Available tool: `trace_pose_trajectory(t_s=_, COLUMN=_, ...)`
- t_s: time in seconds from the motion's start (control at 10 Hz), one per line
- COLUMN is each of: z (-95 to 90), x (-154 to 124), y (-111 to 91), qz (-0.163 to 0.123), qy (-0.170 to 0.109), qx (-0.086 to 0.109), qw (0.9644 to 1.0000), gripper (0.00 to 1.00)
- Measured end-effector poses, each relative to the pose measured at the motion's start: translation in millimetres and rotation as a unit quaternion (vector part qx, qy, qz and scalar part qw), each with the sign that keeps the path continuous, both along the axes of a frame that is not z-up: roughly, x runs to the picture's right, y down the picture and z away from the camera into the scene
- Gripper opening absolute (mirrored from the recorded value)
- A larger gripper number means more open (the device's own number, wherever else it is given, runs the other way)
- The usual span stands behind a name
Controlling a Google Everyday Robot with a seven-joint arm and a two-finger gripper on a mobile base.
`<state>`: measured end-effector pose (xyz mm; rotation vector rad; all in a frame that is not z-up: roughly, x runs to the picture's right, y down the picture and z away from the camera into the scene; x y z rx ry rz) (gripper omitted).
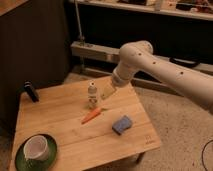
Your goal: Move the arm in a circular motion
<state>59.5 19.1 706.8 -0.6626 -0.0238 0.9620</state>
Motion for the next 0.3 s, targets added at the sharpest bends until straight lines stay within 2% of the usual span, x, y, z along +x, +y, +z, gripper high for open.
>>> trace_pose_trajectory(t_s=0.2, z=-15.8, x=35.3, y=29.1, qz=0.035, qy=0.023, qx=-0.005, qw=0.9991, gripper=0.80)
trace_pose_trajectory(t_s=0.3, z=-19.0, x=40.8, y=35.6, qz=0.042, qy=0.027, qx=-0.007, qw=0.9987, gripper=0.80)
